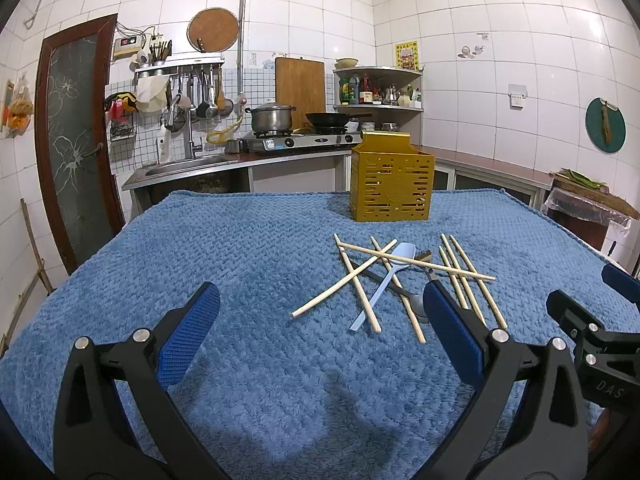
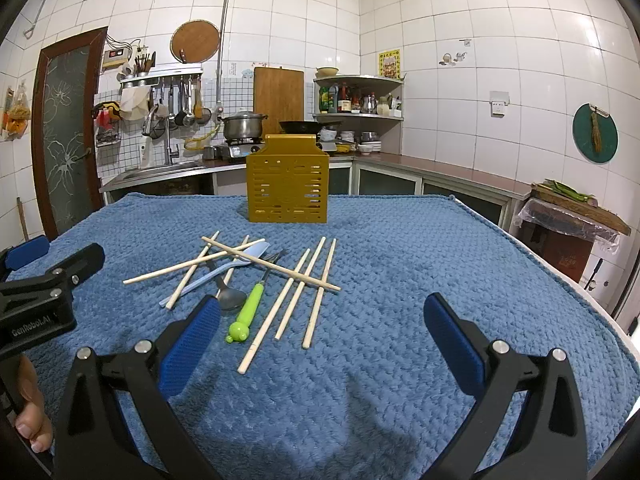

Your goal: Organize utensils

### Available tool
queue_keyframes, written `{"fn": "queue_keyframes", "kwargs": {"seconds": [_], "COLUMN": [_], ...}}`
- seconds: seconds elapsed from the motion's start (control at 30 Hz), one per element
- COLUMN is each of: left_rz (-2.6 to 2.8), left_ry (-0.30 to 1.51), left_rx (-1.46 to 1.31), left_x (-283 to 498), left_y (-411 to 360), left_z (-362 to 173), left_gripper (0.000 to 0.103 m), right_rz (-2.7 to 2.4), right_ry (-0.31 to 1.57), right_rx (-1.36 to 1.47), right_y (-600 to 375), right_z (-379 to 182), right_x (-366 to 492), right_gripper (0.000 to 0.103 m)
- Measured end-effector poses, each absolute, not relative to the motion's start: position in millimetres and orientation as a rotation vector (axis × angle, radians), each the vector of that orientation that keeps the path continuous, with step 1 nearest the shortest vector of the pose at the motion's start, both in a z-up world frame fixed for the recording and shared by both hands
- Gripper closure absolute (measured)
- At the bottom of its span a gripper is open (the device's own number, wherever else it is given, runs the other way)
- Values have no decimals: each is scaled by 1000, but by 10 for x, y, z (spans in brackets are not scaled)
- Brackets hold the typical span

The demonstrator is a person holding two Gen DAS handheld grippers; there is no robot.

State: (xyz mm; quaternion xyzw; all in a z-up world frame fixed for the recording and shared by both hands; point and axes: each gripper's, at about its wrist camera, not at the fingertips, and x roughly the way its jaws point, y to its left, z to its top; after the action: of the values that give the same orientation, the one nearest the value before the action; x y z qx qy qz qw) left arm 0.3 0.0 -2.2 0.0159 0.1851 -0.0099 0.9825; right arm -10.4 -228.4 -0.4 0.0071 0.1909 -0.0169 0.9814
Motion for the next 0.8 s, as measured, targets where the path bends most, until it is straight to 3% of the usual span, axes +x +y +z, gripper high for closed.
{"fn": "queue_keyframes", "kwargs": {"seconds": [0.8], "left_rz": [-22], "left_ry": [372], "left_rx": [30], "left_x": [7], "left_y": [0], "left_z": [-28], "left_gripper": [5], "right_rz": [-41], "right_ry": [382], "right_rx": [15], "right_y": [-2304], "right_z": [12], "right_x": [-105], "right_gripper": [4]}}
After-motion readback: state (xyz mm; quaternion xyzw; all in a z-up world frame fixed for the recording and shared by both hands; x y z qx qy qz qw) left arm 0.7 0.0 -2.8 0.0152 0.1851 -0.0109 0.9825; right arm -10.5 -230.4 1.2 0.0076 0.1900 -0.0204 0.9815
